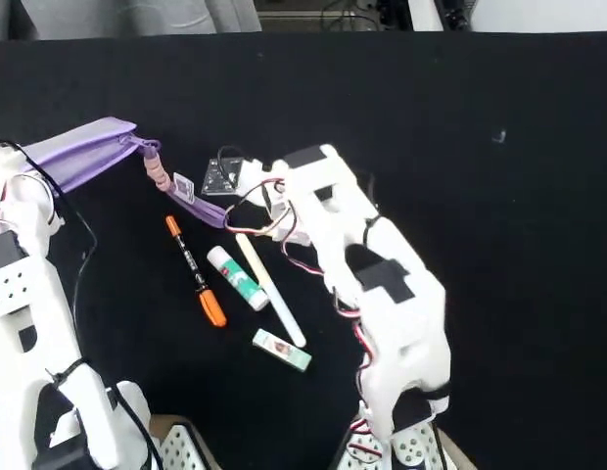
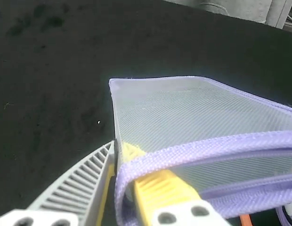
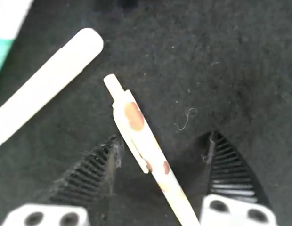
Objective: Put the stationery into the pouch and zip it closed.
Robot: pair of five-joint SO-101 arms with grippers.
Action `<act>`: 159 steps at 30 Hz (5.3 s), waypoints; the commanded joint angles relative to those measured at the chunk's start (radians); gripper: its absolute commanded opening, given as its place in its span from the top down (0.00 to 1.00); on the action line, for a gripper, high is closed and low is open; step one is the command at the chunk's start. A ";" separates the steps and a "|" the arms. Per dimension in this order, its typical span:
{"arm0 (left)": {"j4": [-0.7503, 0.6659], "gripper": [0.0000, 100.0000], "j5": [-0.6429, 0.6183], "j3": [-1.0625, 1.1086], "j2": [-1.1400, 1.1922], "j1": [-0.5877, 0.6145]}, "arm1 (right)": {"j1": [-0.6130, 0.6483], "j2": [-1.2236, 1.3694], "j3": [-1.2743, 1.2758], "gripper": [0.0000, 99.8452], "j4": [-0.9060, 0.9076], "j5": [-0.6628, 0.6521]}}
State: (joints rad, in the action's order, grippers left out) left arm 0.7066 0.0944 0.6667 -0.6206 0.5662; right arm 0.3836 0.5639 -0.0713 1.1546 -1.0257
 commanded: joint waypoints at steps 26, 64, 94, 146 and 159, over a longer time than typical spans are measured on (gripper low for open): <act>0.264 0.97 -0.034 -0.282 0.003 -0.384 | -0.264 0.114 -1.030 0.99 0.597 0.284; 0.470 0.97 -0.166 -0.524 0.216 -0.723 | -0.316 -0.539 -1.435 0.99 0.614 0.924; 0.334 0.97 -0.207 -0.338 0.064 -0.725 | 0.006 -1.323 0.288 0.99 -0.520 0.924; 0.201 0.97 -0.216 -0.229 0.063 -0.682 | 0.183 -1.704 1.422 0.99 -1.596 0.637; 0.226 0.97 -0.216 -0.265 0.071 -0.682 | 0.209 -1.702 1.629 0.99 -1.915 0.486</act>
State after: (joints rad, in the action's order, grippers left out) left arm 0.9198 -0.1066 0.4626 -0.5393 -0.1381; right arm 0.5815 -1.1347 1.5275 -0.6897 -0.4948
